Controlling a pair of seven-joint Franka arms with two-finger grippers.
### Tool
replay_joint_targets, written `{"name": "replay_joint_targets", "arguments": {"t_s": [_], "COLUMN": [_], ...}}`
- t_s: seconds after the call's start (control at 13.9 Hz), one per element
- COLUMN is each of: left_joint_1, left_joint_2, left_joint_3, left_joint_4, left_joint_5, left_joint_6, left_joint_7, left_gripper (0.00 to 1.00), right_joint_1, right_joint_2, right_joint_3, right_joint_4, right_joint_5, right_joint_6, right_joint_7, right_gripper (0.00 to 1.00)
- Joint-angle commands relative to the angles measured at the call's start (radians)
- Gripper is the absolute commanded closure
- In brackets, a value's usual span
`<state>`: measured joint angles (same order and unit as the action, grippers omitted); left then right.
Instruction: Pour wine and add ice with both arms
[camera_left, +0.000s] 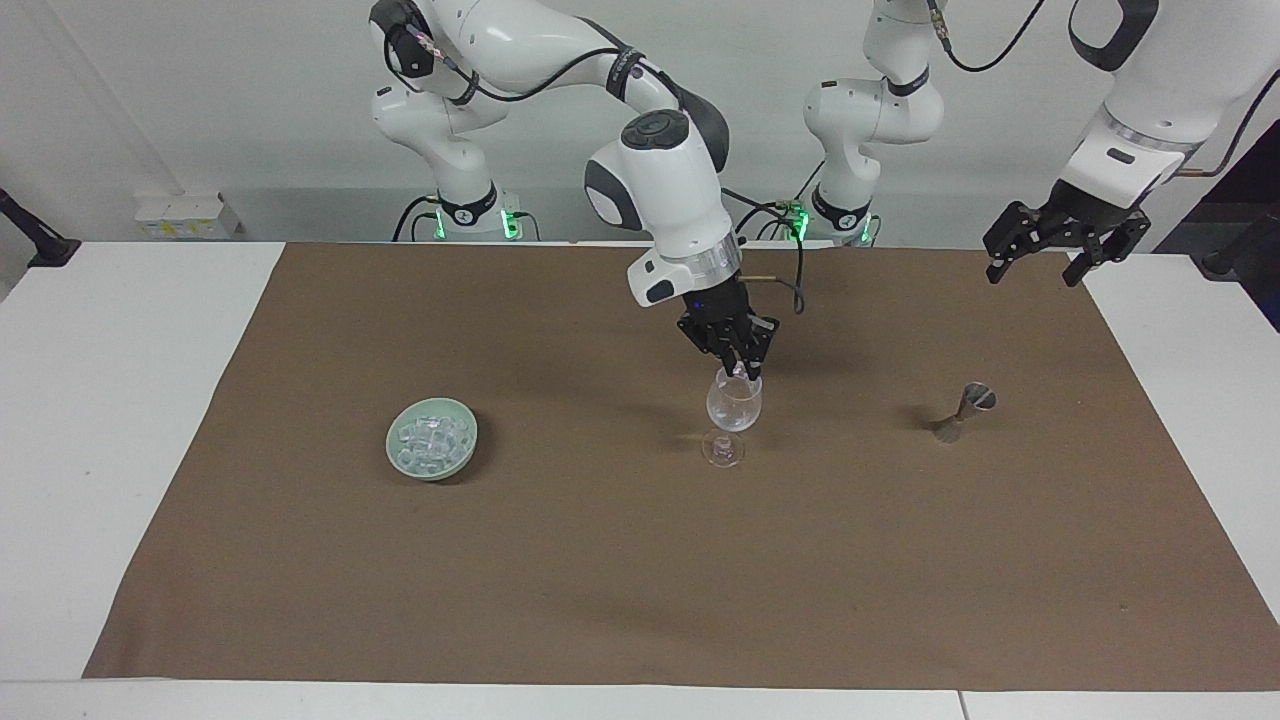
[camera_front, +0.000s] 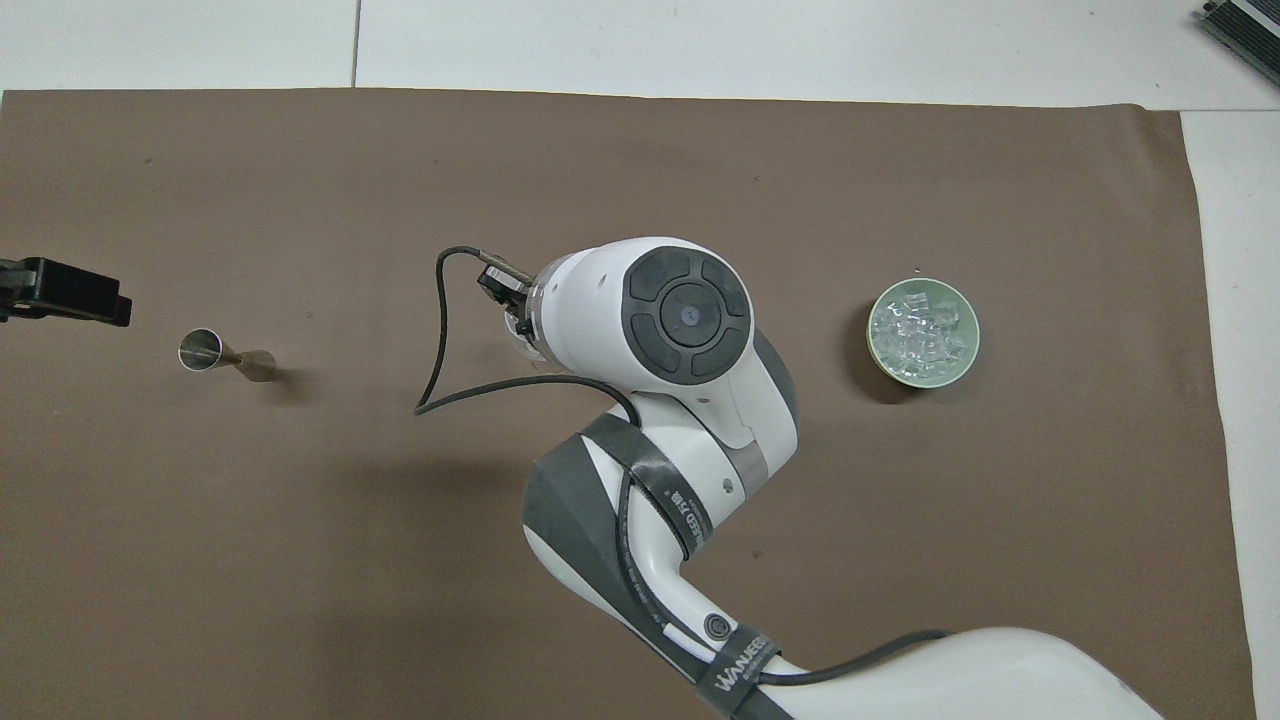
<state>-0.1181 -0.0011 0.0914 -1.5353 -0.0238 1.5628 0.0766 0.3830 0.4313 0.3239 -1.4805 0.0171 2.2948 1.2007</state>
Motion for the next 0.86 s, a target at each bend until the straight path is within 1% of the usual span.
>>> {"name": "replay_joint_targets", "arguments": {"t_s": [0.0,0.07,0.14,0.29,0.58,0.65,0.79], "left_joint_1": [0.054,0.051,0.051,0.051,0.055,0.058,0.051], "left_joint_2": [0.003,0.004,0.006,0.006,0.007,0.007,0.009], "left_joint_3": [-0.065,-0.064,-0.065,-0.065,-0.065,-0.065,-0.064], "left_joint_4": [0.015,0.017,0.017,0.017,0.021,0.021,0.021], "left_joint_5": [0.016,0.016,0.016,0.022,0.022,0.022,0.022], "left_joint_6": [-0.018,-0.020,-0.020,-0.017,-0.017,-0.015,-0.010], "left_joint_7": [0.017,0.014,0.015,0.017,0.014,0.015,-0.012], "left_gripper": [0.00,0.00,0.00,0.00,0.00,0.00,0.00], "right_joint_1": [-0.001,-0.001,-0.001,-0.001,0.000,0.002,-0.001], "right_joint_2": [0.020,0.020,0.020,0.020,0.020,0.009,0.003], "right_joint_3": [0.004,0.004,0.004,0.004,0.004,0.003,0.004], "right_joint_4": [0.025,0.025,0.025,0.025,0.026,0.026,0.026], "right_joint_5": [-0.016,-0.016,-0.016,-0.016,-0.016,-0.020,-0.029], "right_joint_6": [0.006,0.008,0.006,0.009,0.005,-0.003,-0.011], "right_joint_7": [0.008,0.008,0.008,0.004,0.005,0.000,0.002], "right_gripper": [0.70,0.65,0.64,0.62,0.62,0.57,0.39]}}
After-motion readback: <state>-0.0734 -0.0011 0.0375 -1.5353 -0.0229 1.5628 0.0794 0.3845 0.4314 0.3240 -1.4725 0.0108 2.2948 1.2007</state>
